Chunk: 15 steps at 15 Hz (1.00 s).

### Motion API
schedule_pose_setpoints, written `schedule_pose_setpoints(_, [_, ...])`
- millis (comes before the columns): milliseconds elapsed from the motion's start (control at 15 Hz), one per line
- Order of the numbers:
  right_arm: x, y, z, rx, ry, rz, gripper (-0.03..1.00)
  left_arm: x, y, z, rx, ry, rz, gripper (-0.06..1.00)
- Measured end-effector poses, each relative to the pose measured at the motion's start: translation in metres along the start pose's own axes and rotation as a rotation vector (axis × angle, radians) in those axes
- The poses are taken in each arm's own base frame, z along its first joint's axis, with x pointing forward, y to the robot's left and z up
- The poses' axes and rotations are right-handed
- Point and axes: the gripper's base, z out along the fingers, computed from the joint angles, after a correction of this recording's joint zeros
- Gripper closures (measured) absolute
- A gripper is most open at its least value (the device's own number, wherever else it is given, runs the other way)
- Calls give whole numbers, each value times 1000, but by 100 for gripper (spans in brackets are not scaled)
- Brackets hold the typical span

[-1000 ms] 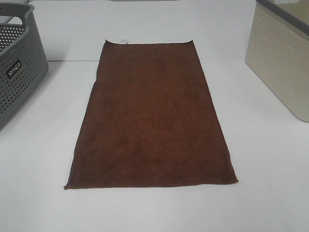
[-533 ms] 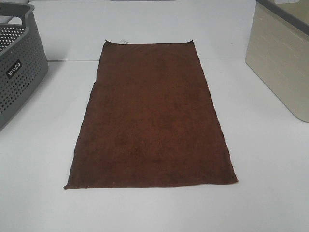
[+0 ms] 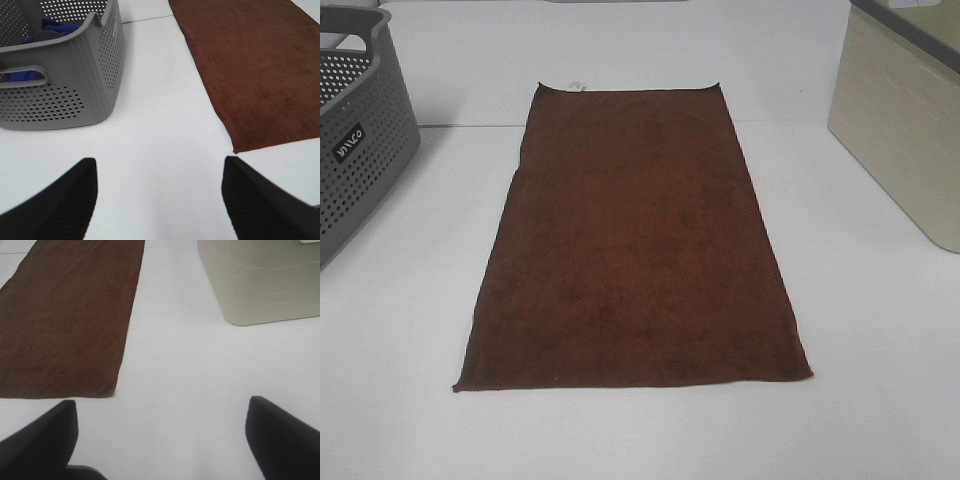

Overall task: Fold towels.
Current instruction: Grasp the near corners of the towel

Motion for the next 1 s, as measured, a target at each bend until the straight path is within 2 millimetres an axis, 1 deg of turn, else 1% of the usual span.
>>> schedule_pose_setpoints(1000, [0,0,0,0,0,0,12,0,0,0,1,0,0,27])
